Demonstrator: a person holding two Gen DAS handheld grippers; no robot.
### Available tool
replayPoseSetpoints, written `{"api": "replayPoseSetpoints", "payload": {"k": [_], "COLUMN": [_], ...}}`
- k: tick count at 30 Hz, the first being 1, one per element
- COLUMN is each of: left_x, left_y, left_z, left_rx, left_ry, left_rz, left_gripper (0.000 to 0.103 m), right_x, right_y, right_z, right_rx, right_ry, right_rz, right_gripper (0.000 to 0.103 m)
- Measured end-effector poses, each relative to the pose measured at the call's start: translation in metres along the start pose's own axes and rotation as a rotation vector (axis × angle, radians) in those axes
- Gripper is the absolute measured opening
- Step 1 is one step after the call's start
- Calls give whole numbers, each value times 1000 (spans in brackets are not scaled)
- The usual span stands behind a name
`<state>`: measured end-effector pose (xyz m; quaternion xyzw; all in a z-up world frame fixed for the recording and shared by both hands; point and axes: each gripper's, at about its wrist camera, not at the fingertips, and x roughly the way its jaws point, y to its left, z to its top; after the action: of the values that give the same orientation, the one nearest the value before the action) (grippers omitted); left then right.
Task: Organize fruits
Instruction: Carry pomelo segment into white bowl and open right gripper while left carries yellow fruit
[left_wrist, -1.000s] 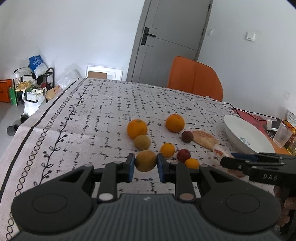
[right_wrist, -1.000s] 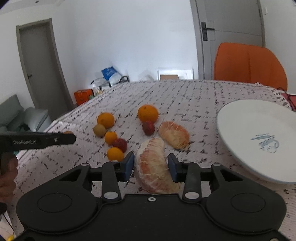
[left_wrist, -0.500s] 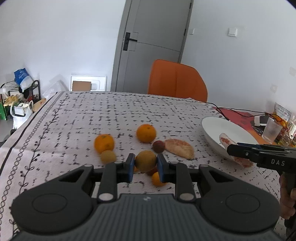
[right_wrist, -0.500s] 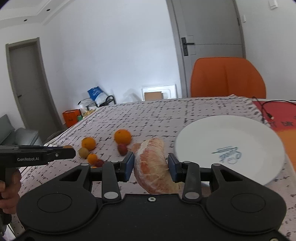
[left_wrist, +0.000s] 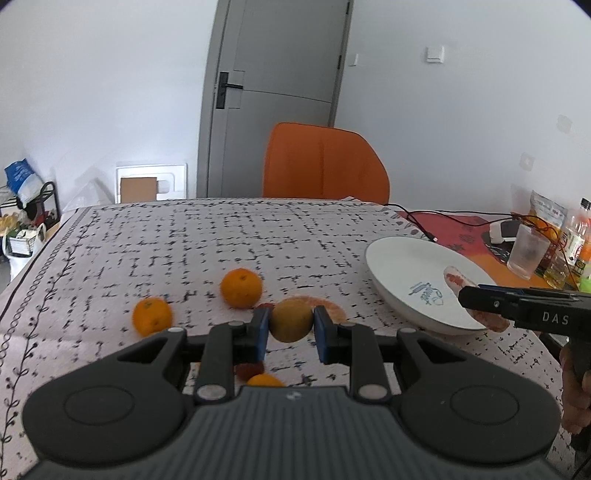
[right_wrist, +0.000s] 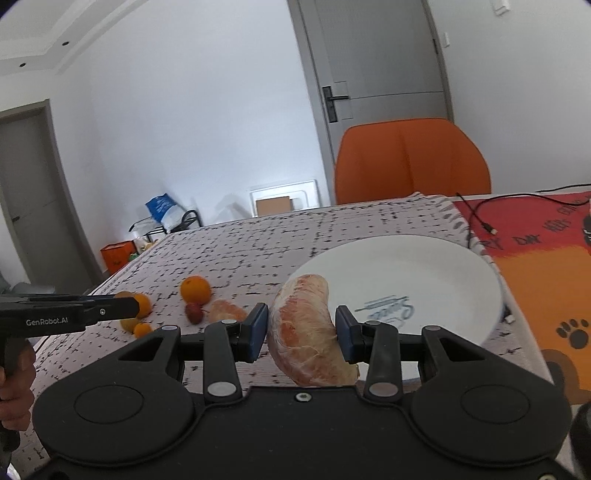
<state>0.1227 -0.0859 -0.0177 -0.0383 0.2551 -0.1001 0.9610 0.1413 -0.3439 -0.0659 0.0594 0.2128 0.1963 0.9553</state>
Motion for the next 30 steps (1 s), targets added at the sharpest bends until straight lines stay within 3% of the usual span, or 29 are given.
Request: {"api": "replayPoseSetpoints", "payload": {"k": [30], "left_x": [67], "left_y": [-67], "left_z": [29], "left_rx": [82], "left_ry": [26], "left_rz": [-60], "left_gripper": [24], "right_x": [17], "right_y": [-82], "right_z": [9], "right_rx": [81], "right_ry": [-20], "right_rz": [-121], "right_gripper": [38]}}
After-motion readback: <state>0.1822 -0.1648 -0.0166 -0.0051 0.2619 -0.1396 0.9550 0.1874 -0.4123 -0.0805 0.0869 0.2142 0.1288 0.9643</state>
